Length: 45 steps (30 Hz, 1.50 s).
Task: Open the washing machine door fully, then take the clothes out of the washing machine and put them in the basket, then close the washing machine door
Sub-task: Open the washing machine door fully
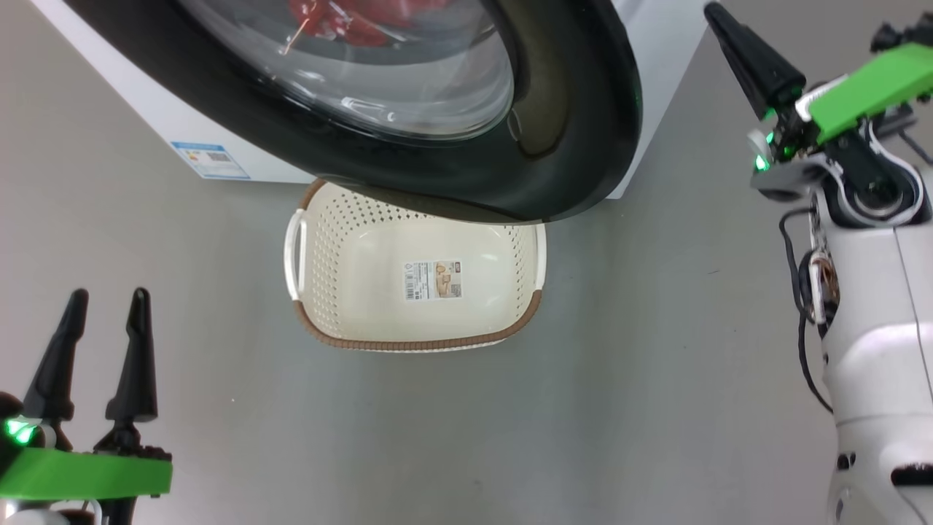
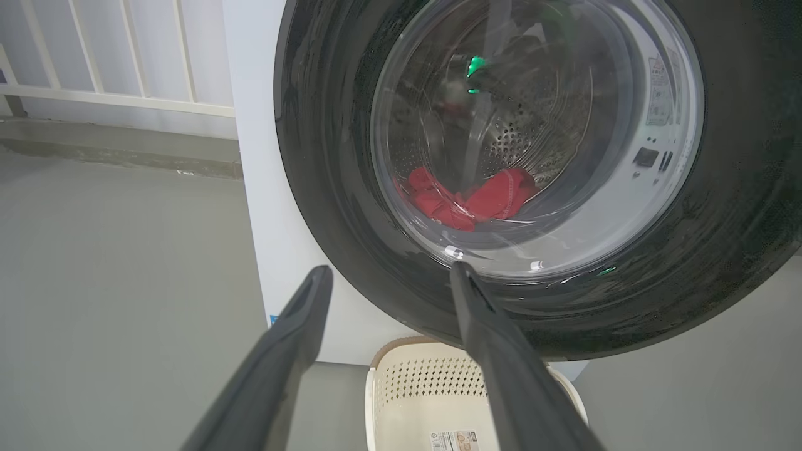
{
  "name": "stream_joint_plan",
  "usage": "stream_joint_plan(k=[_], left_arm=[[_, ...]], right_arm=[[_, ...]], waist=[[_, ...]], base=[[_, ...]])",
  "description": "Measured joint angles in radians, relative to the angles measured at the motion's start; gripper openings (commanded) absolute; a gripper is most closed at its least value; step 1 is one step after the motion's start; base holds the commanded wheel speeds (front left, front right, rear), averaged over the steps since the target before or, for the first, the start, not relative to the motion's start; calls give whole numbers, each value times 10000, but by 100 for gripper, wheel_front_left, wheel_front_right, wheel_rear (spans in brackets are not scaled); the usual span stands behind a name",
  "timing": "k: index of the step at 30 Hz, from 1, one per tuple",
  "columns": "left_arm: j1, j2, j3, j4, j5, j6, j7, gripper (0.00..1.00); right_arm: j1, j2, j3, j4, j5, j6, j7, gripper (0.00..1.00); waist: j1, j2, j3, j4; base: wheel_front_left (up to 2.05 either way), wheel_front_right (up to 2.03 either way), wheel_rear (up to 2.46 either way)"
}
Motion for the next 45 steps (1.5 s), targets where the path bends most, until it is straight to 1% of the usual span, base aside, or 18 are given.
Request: stream_joint_plan(k=[5, 12, 28, 33, 41, 45], left_arm=[[-131, -2, 2, 15, -58, 0, 0, 100], [-131, -10, 2, 42, -58, 0, 0, 100], [-132, -48, 23, 151, -58, 0, 0, 100], [-128, -52, 29, 163, -58, 0, 0, 100], [-105, -86, 67, 247, -56, 0, 0, 100], [8, -151, 121, 313, -54, 0, 0, 100]], right_arm=[[-552, 92, 8, 424, 4, 0, 782, 0], [-794, 130, 75, 961, -79, 0, 1643, 0], [-761, 305, 320, 763, -272, 0, 2568, 0], [-550, 313, 464, 665, -267, 0, 3045, 0], [-22, 357, 899, 571, -199, 0, 3680, 0], [342, 334, 1354, 311, 259, 0, 3870, 0]], waist=[[0, 0, 52, 114], [0, 0, 47, 188], [0, 0, -108, 223], [0, 0, -222, 198], [1, 0, -455, 159], [0, 0, -632, 158]], base=[[0, 0, 0], [0, 0, 0], [0, 0, 0], [0, 0, 0], [0, 0, 0], [0, 0, 0]])
